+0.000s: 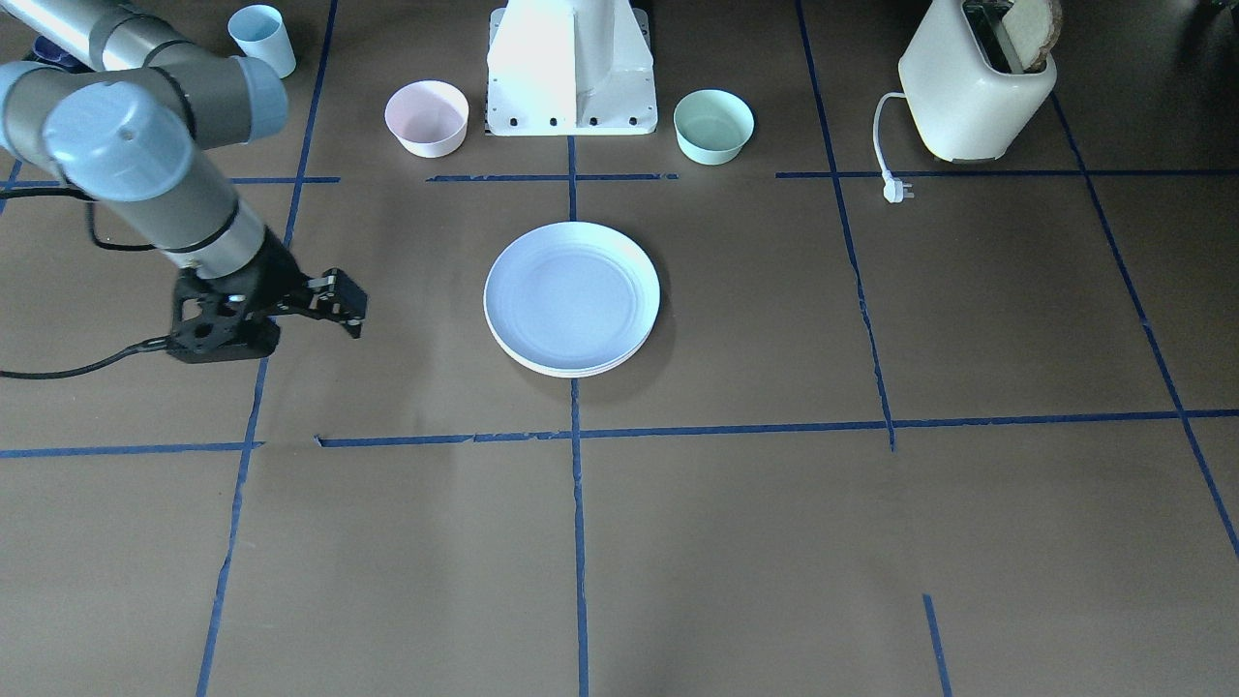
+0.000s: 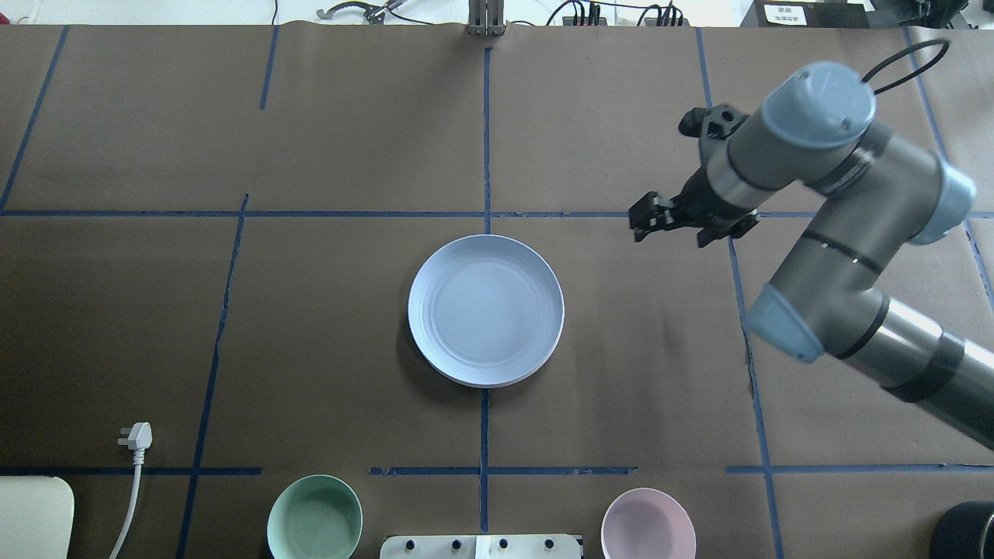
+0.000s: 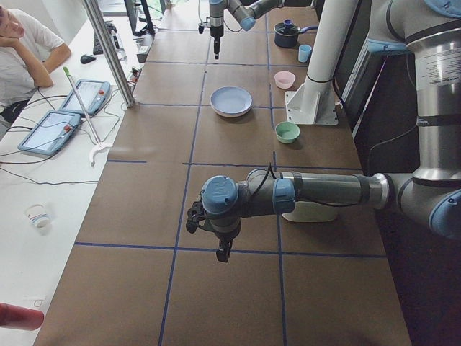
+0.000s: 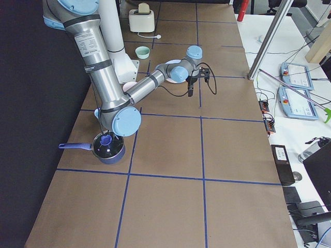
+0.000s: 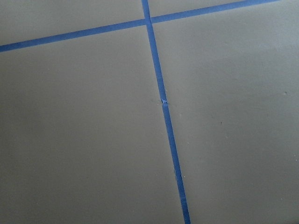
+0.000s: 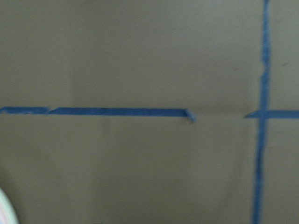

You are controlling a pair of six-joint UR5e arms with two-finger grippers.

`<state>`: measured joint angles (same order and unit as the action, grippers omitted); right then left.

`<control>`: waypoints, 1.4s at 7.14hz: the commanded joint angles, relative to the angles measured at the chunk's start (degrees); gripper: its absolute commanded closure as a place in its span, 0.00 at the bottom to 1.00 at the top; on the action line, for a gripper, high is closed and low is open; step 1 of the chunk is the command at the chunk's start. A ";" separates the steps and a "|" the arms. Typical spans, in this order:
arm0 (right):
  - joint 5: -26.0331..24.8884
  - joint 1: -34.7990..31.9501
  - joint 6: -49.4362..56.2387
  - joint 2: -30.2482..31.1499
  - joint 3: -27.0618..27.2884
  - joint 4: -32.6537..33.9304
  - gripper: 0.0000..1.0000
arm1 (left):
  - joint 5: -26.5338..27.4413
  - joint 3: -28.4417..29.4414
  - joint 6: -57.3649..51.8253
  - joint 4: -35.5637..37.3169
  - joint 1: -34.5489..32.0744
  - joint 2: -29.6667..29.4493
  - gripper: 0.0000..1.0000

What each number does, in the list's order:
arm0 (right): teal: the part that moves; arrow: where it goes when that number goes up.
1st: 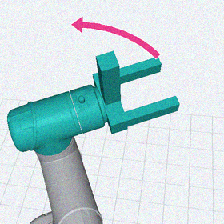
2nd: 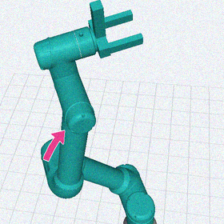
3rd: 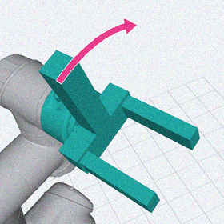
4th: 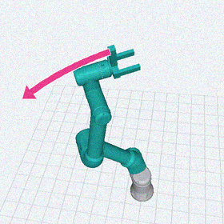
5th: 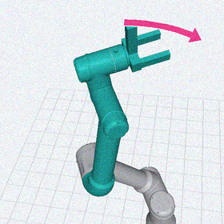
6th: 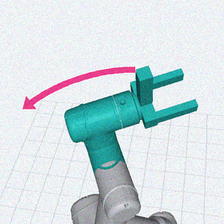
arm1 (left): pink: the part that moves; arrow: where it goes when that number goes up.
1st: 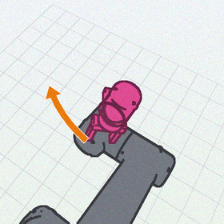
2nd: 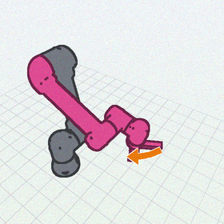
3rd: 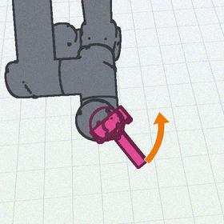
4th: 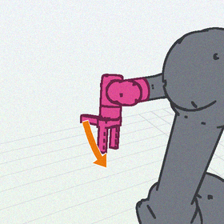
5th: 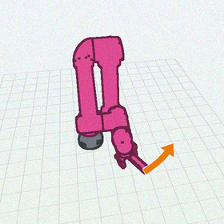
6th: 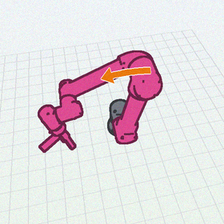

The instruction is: Stack three plates with pink and blue

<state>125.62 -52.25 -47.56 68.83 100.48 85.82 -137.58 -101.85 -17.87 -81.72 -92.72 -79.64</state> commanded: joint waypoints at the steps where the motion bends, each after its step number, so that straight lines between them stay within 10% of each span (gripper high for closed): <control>1: 4.61 -13.52 27.06 7.94 -0.11 6.11 0.00 | -0.41 1.55 -0.58 -0.55 0.00 0.45 0.00; 5: 8.15 -33.40 57.62 26.23 0.07 6.03 0.00 | 3.11 0.86 5.55 -0.02 0.00 -0.17 0.00; 10: 7.62 -37.84 58.02 33.83 0.77 3.92 0.00 | 3.28 -0.02 5.04 -0.46 0.00 0.19 0.00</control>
<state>133.18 -89.95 10.84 102.26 101.21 90.15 -134.39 -101.64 -12.82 -82.17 -92.73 -79.59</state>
